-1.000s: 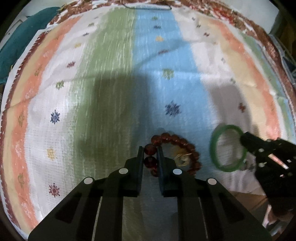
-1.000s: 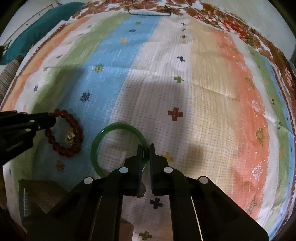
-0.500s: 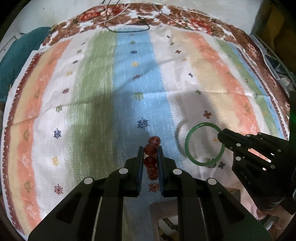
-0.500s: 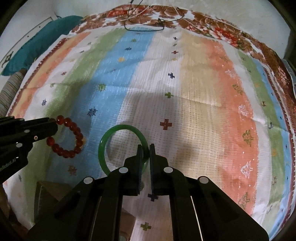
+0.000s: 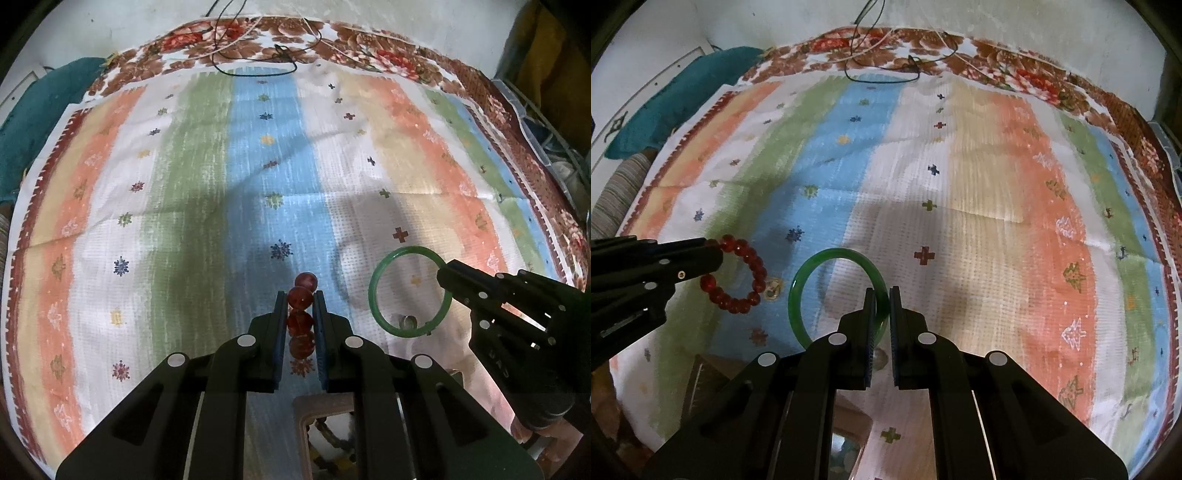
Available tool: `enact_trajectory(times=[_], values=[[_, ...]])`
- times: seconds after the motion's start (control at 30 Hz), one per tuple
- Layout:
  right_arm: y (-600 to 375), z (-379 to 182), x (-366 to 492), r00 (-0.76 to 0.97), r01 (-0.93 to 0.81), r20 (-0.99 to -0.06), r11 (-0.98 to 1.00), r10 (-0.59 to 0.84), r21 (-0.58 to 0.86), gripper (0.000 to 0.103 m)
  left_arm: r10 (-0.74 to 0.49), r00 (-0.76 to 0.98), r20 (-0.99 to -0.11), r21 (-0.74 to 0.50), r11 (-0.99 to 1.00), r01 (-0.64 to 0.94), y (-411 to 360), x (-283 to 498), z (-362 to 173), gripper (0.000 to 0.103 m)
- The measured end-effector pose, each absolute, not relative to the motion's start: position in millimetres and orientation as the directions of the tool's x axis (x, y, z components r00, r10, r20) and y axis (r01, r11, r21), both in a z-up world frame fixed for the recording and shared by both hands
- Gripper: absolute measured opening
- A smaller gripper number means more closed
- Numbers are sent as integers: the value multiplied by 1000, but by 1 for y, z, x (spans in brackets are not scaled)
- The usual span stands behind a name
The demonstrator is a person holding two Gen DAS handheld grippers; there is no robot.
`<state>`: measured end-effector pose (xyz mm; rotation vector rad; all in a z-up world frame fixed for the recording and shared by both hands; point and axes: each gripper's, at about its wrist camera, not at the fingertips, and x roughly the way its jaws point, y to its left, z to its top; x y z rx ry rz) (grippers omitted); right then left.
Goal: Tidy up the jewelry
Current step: 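Lift both held pieces and carry them over the silver tin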
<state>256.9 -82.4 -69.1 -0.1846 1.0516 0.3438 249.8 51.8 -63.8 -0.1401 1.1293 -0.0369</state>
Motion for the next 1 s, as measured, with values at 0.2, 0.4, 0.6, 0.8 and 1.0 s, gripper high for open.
enact_trajectory(times=[0.2, 0.4, 0.6, 0.8, 1.0], values=[[-88, -60, 249, 466, -351, -863, 936, 197, 24, 8, -112, 447, -888, -147, 988, -45, 50, 242, -54, 13], [-92, -46, 238, 490, -343, -846, 939, 209, 34, 8, -119, 474, -873, -151, 988, -29, 43, 232, -40, 13], [-93, -33, 224, 515, -351, -830, 936, 215, 25, 8, -133, 490, -861, -163, 986, -18, 39, 222, -31, 13], [-97, -27, 212, 522, -352, -822, 935, 227, 35, 8, -137, 519, -843, -163, 987, -5, 34, 210, -17, 13], [-100, -21, 200, 533, -353, -812, 935, 237, 41, 8, -154, 537, -829, -176, 984, 11, 32, 195, -8, 13]])
